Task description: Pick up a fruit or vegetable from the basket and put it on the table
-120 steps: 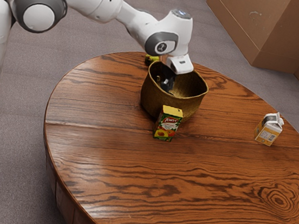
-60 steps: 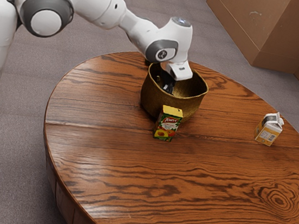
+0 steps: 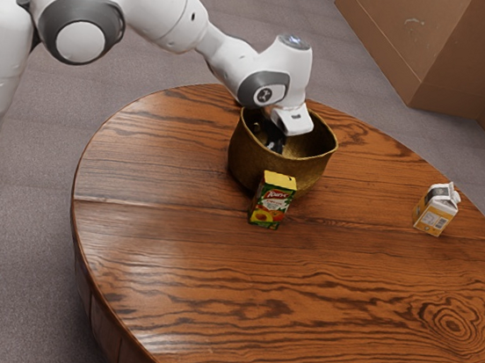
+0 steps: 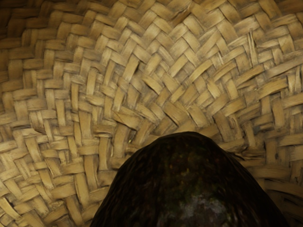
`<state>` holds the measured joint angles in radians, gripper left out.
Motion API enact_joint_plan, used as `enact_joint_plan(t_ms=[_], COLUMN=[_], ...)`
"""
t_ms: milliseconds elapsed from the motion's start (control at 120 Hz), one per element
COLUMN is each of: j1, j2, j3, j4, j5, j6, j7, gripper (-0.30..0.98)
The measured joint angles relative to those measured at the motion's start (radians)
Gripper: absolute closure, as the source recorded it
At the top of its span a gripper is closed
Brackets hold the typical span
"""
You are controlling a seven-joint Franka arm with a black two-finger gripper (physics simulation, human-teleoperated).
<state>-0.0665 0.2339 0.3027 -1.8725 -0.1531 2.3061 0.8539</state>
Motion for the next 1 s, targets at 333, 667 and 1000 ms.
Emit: enact_joint_plan(t_ms=[333,667,1000], j1=[-0.002,-0.003,-0.004], j2=[0.004,0.011,-0.005], j3=[-0.001,0.0,0.002], j4=[-0.001,-0.006,-0.012], j5=[-0.017,-0.035,-0.073], j6=[0.01,0.018,0.023], j7=[0.0,-0.011,-0.036], gripper=[0.0,0.02,0.34])
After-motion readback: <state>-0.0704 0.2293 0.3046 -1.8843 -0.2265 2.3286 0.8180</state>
